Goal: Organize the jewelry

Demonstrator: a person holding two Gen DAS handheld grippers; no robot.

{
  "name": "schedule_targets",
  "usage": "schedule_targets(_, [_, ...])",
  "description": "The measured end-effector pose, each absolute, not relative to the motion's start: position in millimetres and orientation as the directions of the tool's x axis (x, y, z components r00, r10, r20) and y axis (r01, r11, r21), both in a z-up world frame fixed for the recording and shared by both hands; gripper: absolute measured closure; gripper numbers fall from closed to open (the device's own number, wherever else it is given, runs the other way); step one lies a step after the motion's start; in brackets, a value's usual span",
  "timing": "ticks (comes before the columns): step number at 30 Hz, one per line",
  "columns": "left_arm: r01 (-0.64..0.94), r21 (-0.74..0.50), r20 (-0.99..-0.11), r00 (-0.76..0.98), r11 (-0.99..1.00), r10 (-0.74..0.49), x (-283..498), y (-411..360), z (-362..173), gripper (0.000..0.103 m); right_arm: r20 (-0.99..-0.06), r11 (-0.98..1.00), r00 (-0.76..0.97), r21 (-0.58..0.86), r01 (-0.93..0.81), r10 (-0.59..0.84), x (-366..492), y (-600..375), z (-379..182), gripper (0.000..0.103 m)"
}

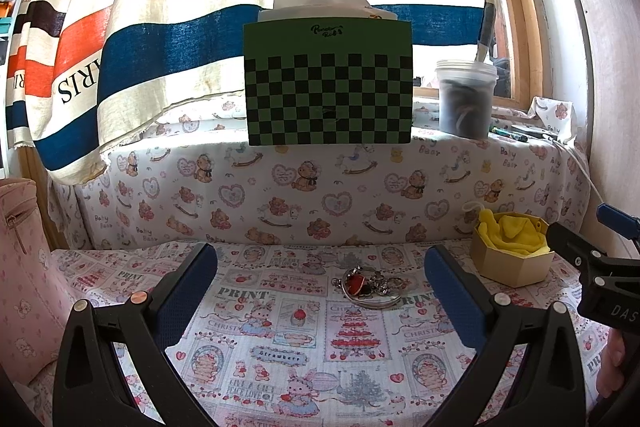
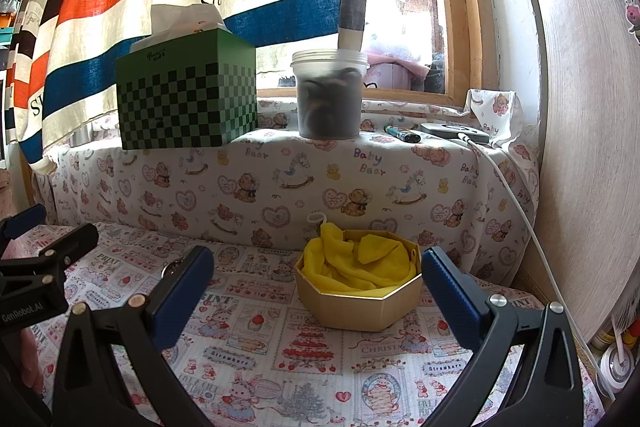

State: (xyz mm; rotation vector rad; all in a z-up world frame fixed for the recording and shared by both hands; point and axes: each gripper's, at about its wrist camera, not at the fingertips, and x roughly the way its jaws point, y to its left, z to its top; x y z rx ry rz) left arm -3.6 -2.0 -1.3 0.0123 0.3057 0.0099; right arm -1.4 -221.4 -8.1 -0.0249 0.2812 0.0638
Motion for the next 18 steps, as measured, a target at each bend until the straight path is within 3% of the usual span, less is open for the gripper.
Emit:
schedule_targets(11, [0.027, 0.017, -0.3, 0.954, 0.999, -0.021, -1.2, -0.3, -1.9, 0.0, -0.281, 0.999, 0.959, -0.023, -0.039, 0.031, -1.0, -220.8, -7.5, 0.0])
schedule_targets(18, [0.009, 0.105, -0.223, 0.975, 0.994, 0.014, -10.4, -9.1, 3.6, 0.001, -0.27, 1.0, 0.963, -0.004, -0.013, 0.012, -1.8, -224.6, -7.3, 0.0])
